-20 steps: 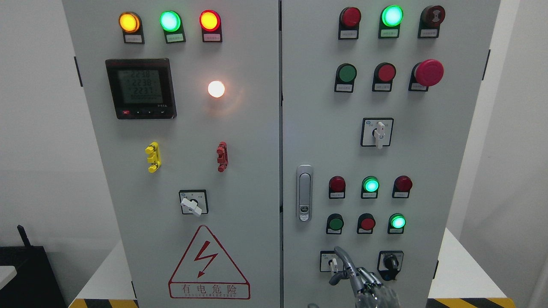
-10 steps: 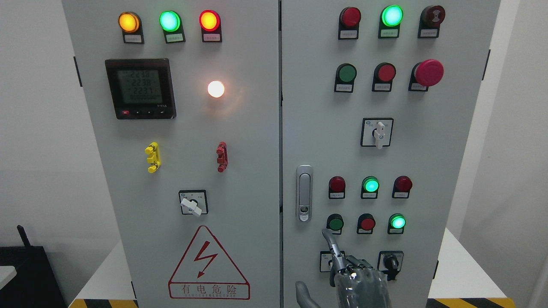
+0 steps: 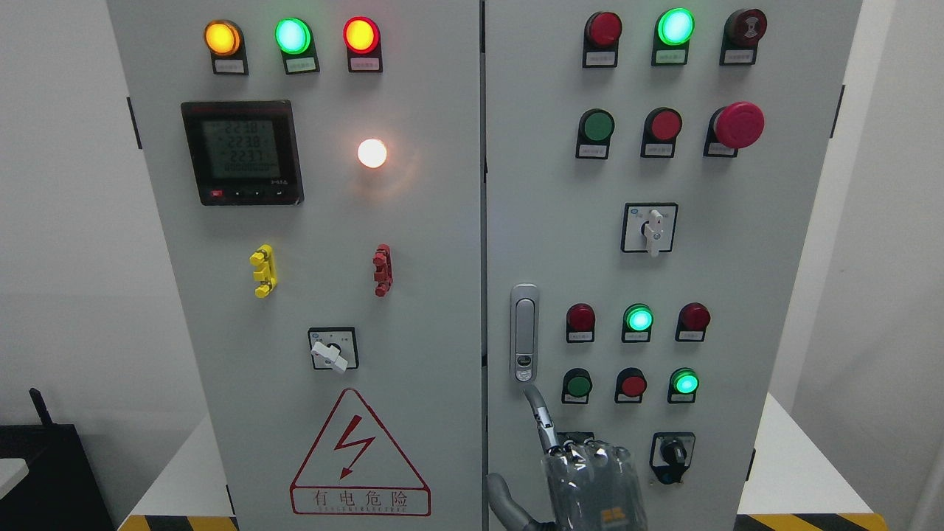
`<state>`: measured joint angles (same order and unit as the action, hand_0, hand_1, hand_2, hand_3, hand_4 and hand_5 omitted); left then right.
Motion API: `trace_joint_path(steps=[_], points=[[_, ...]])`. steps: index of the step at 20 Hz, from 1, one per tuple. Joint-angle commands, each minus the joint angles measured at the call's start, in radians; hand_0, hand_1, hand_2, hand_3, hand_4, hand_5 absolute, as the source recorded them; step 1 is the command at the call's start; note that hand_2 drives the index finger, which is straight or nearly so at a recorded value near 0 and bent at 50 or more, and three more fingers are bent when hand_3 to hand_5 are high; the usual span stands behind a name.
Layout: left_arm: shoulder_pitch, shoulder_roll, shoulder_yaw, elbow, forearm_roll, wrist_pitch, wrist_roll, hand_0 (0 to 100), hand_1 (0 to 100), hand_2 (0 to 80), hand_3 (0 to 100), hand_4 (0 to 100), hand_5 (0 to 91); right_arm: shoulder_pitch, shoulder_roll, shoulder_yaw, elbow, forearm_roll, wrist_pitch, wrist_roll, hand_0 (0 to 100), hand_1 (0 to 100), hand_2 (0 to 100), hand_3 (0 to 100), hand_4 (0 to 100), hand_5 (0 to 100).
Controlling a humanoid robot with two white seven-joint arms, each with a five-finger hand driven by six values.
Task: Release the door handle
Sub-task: 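Reach the right hand up toward the silver lever door handle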
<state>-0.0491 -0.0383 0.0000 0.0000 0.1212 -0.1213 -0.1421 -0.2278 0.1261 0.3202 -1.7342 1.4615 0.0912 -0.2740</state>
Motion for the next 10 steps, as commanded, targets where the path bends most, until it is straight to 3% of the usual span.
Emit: trace_joint_path(steps=[1, 10], points=[[0.0, 0.0, 0.011, 0.017, 0.0, 0.0, -0.001, 12, 39, 0.0, 0, 0, 0.0, -0.025, 0.009, 0.022, 0.039, 0.025, 0.007, 0.007, 31, 31, 0, 100, 96, 100], [0.0, 0.0, 0.011, 0.017, 0.0, 0.0, -0.001, 12, 39, 0.0, 0, 0, 0.0, -0.05, 0.009, -0.004, 0.068, 0.022, 0.016, 0.025, 31, 31, 0, 100, 96, 100]])
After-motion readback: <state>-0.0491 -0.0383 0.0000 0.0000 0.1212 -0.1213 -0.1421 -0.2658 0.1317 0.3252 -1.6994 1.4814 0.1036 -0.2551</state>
